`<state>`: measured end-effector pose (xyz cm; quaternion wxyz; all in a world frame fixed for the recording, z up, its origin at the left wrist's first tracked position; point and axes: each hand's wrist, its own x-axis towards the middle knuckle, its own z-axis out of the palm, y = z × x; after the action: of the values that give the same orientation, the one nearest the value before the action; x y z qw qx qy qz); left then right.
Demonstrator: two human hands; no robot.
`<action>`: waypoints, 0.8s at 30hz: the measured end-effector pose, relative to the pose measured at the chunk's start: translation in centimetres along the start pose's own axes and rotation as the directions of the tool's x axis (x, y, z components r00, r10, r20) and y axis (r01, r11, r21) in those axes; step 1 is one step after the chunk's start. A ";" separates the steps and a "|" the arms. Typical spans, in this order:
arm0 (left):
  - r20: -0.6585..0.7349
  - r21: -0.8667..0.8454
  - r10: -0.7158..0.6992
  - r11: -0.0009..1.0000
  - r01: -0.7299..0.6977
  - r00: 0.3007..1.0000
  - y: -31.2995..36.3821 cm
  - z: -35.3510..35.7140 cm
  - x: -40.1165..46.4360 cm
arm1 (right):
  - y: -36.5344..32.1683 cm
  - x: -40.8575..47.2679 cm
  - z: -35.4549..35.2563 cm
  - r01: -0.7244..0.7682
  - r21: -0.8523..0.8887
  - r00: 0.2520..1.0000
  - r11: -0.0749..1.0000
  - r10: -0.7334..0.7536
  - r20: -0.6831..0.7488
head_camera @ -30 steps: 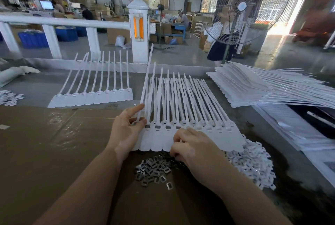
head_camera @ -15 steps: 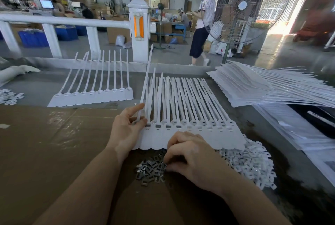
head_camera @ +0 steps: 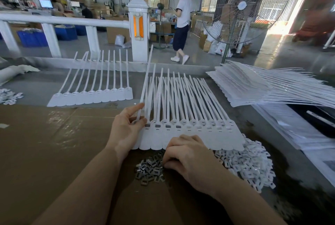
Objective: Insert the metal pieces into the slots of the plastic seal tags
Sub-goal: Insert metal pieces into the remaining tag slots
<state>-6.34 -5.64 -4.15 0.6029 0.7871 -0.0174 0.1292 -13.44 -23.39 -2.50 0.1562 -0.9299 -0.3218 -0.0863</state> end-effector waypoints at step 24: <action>0.032 -0.004 -0.051 0.999 0.051 0.998 0.8 -0.1 -0.4 | 2.9 1.1 -2.2 -0.350 0.616 0.759 0.706 0.599 -0.256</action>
<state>-6.90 -5.77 -3.45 0.6074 0.7879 -0.0071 0.1010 -10.89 -25.71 -0.81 0.4928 -0.8555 -0.0309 -0.1557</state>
